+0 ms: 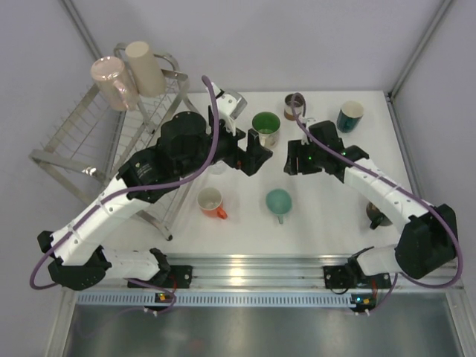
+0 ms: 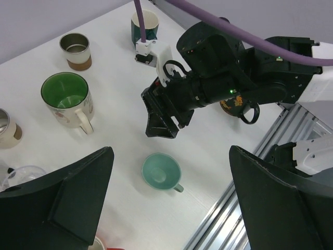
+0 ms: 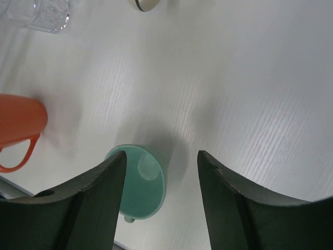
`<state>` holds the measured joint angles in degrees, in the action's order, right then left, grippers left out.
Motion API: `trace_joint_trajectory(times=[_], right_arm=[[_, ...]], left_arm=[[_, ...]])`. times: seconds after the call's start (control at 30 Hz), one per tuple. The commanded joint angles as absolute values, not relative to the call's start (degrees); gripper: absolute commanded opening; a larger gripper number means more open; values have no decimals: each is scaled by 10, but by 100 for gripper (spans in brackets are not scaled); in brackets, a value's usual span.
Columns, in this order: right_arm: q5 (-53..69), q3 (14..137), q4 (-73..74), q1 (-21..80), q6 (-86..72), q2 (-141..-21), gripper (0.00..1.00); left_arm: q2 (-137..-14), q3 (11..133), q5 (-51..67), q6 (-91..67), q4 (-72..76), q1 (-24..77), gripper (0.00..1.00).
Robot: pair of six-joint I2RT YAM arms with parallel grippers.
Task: Load the cups into the dish rack
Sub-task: Grab a cup with the right arm
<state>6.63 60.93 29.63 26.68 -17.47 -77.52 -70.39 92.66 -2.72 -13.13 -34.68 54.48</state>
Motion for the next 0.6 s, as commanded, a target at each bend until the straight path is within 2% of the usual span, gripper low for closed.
trace_joint_trajectory(times=[0.0, 0.27, 0.57], right_arm=[[63, 624, 274, 287, -132, -791, 57], [105, 566, 252, 315, -118, -810, 58], [75, 525, 226, 330, -131, -841, 56]], left_arm=[[-686, 945, -55, -127, -309, 544, 98], [-671, 950, -88, -123, -292, 545, 97], [-668, 952, -97, -130, -276, 545, 95]])
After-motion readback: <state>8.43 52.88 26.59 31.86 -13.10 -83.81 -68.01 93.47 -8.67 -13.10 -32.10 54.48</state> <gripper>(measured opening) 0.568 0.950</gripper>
